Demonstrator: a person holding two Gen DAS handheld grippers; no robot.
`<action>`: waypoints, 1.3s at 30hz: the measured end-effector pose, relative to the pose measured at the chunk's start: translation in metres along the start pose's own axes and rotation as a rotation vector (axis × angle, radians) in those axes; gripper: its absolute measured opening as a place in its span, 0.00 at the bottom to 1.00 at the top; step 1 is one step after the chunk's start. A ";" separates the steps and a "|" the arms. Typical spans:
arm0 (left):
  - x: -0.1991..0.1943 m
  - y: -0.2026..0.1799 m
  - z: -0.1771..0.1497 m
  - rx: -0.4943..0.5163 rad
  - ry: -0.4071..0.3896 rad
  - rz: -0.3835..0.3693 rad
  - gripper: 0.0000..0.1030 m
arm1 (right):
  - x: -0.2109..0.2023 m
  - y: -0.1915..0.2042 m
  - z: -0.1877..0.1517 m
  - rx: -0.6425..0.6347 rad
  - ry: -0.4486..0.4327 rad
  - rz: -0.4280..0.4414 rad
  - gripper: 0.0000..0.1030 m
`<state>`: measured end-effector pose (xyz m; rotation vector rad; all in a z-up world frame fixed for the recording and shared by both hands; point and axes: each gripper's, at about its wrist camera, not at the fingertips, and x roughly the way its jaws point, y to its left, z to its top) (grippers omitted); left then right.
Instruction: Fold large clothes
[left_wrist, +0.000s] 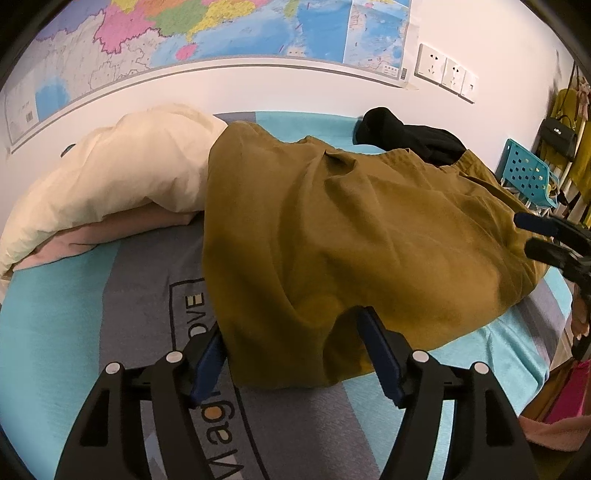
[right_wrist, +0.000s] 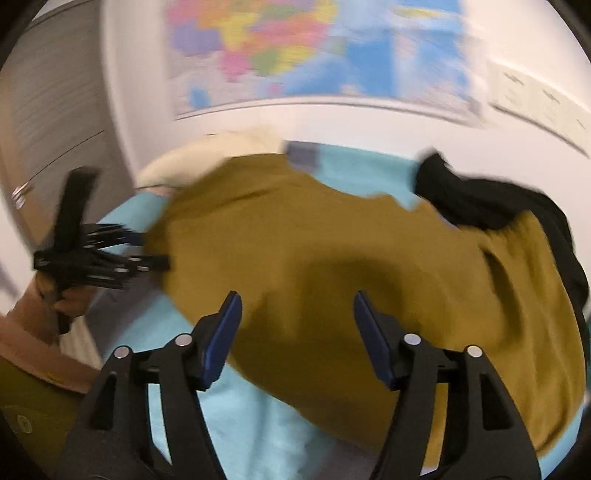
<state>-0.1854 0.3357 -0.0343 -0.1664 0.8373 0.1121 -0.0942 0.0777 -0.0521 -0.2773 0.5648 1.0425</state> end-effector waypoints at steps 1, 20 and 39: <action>0.001 0.001 0.001 -0.002 0.000 -0.002 0.66 | 0.010 0.010 0.004 -0.040 0.010 0.015 0.61; -0.006 0.021 -0.005 -0.068 -0.007 0.005 0.72 | 0.039 0.087 0.015 -0.316 0.079 0.061 0.80; -0.015 0.031 -0.024 -0.159 0.012 -0.116 0.75 | 0.084 0.097 0.014 -0.462 0.152 -0.027 0.25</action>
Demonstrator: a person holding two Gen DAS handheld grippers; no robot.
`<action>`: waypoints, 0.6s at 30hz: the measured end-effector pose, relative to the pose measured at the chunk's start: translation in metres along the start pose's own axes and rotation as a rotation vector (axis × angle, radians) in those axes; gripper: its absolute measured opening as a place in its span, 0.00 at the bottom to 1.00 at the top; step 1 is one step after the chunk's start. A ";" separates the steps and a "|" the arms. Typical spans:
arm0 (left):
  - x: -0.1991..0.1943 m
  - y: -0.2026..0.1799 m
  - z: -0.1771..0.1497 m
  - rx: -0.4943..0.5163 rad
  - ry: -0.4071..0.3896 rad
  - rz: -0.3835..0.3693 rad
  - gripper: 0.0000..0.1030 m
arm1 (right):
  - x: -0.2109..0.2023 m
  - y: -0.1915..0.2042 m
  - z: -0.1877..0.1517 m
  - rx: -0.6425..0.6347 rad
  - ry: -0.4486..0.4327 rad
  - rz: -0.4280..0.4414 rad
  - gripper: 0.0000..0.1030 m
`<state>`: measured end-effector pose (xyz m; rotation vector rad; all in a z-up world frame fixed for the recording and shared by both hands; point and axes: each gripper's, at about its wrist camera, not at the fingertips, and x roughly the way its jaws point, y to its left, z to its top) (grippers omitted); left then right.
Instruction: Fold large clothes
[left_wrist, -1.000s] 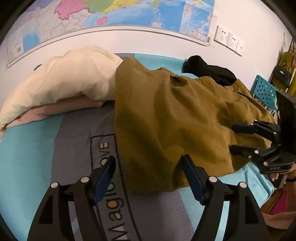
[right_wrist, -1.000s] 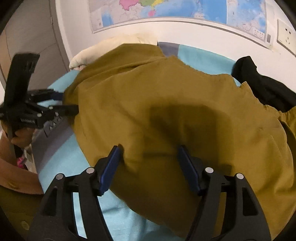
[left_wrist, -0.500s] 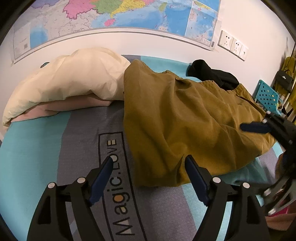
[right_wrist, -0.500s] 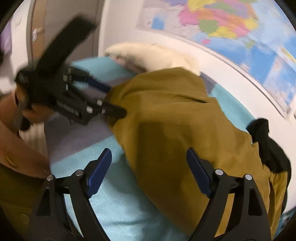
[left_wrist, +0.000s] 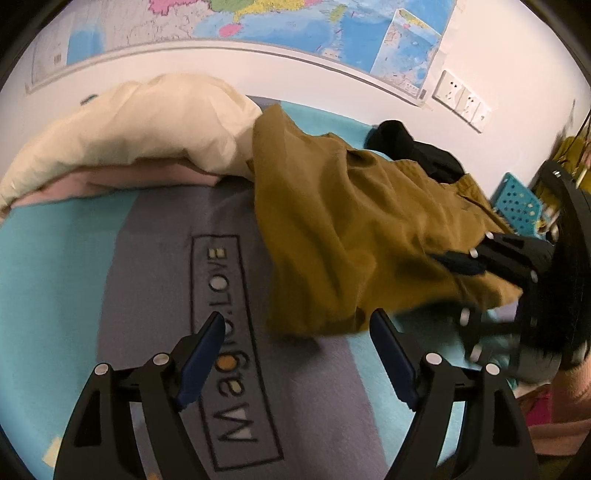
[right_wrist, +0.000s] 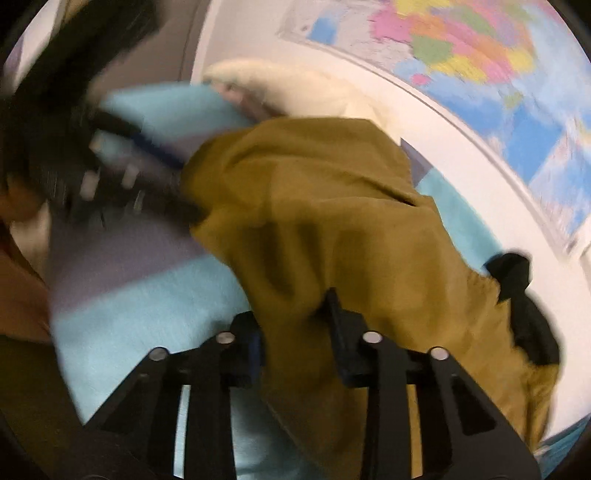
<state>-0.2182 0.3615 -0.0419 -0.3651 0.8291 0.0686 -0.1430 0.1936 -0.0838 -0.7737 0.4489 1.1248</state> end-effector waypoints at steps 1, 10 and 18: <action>0.000 -0.001 -0.001 -0.011 0.010 -0.040 0.75 | -0.005 -0.012 0.003 0.061 -0.023 0.031 0.24; 0.025 -0.028 0.017 -0.097 0.037 -0.336 0.76 | -0.013 -0.042 0.010 0.225 -0.082 0.113 0.26; 0.051 0.004 0.030 -0.362 0.008 -0.473 0.80 | -0.037 -0.055 -0.018 0.375 -0.122 0.174 0.51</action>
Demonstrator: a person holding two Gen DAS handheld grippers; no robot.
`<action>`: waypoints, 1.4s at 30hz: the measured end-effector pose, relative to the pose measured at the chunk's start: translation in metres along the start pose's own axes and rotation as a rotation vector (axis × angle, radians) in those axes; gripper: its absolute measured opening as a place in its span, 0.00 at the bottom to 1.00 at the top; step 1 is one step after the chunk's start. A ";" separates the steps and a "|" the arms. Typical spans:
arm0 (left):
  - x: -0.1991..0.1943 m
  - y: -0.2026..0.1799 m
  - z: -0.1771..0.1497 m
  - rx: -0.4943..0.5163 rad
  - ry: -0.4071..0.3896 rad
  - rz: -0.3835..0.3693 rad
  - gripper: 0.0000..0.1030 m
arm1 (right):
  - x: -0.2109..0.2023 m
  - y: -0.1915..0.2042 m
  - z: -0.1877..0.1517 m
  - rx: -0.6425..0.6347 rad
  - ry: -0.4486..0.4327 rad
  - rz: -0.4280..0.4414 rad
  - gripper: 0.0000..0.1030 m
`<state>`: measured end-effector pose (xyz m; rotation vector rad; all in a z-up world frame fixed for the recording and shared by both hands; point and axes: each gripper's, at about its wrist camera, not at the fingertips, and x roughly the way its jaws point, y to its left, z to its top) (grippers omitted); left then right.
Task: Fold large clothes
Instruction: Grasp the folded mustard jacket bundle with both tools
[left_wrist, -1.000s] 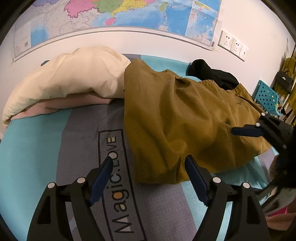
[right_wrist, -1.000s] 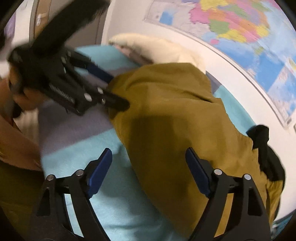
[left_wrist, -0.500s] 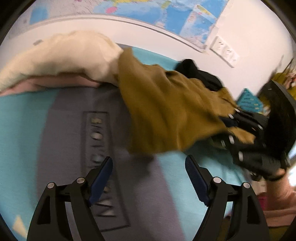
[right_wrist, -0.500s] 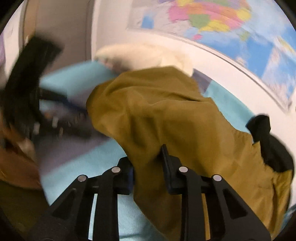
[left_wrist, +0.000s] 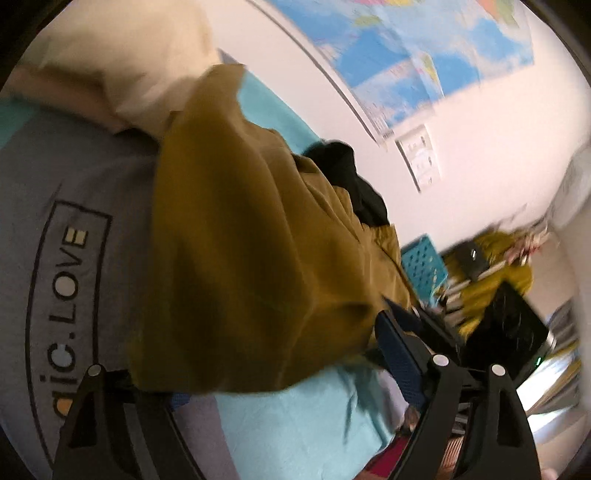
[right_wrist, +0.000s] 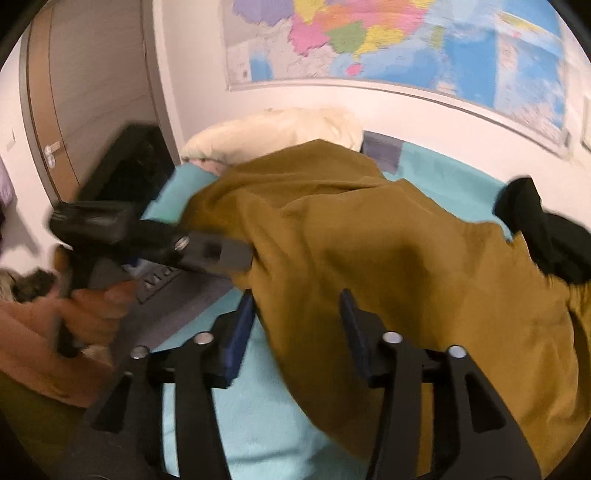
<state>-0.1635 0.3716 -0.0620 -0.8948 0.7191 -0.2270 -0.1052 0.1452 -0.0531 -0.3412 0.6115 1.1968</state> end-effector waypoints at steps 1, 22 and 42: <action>-0.003 0.002 0.001 -0.020 -0.022 -0.016 0.80 | -0.008 -0.003 -0.005 0.029 -0.009 0.012 0.52; 0.047 -0.029 0.024 0.138 0.017 0.282 0.53 | -0.150 -0.131 -0.170 0.910 -0.191 -0.182 0.81; 0.060 -0.043 0.021 0.230 0.007 0.424 0.66 | -0.134 -0.142 -0.157 0.960 -0.264 -0.329 0.87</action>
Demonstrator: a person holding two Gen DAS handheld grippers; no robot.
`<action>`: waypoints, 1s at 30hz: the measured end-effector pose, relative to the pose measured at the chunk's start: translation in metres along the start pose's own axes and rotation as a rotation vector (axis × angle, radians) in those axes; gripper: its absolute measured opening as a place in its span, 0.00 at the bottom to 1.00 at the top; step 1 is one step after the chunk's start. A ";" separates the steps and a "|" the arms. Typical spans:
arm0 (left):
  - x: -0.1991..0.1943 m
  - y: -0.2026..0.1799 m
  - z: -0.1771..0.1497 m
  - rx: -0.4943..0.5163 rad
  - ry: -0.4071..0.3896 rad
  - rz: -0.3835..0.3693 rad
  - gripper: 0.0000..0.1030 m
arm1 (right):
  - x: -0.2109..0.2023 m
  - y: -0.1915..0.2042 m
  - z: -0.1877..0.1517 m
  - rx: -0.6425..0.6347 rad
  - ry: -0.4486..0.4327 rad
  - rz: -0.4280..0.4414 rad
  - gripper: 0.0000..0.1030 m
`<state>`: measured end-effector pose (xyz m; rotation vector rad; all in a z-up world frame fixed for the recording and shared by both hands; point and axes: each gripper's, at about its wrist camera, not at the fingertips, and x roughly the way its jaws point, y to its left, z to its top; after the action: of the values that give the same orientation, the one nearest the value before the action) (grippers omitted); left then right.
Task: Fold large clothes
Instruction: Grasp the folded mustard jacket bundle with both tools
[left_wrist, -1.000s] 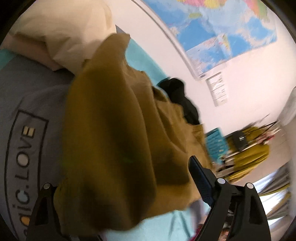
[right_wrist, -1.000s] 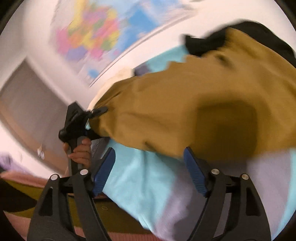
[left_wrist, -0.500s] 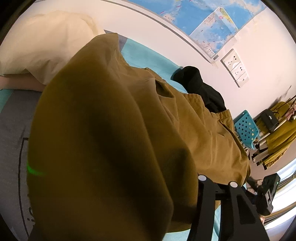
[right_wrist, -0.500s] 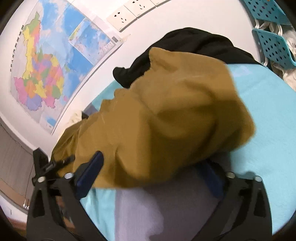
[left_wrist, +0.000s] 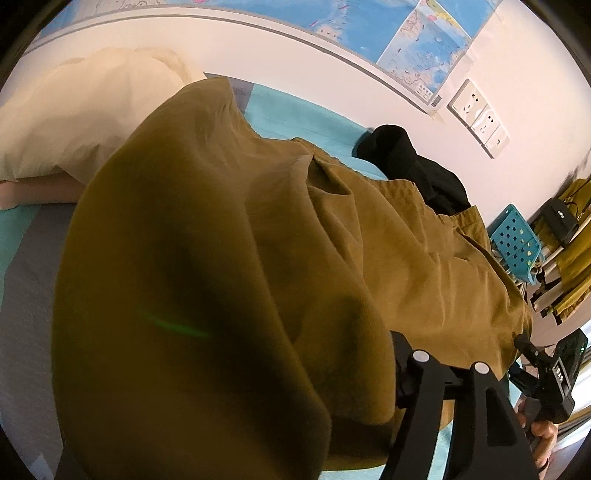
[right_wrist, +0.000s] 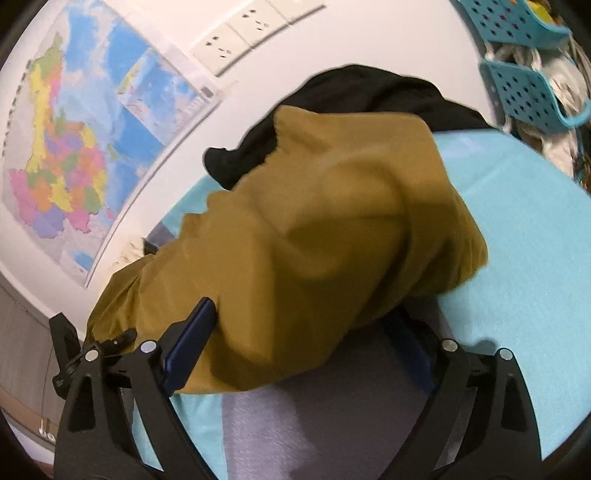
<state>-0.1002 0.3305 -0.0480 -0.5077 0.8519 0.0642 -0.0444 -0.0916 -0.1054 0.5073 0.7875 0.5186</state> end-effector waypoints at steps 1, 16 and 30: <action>0.000 0.000 0.000 -0.001 0.000 -0.002 0.67 | 0.000 0.001 -0.002 -0.004 -0.012 -0.002 0.87; -0.003 0.011 0.002 -0.031 -0.015 -0.039 0.71 | 0.023 0.015 0.019 0.014 -0.028 0.066 0.88; 0.007 0.002 0.014 -0.040 -0.034 0.050 0.70 | 0.050 0.027 0.026 -0.057 -0.006 0.082 0.48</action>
<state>-0.0861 0.3375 -0.0465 -0.5216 0.8316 0.1361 -0.0010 -0.0468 -0.0999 0.4899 0.7464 0.6136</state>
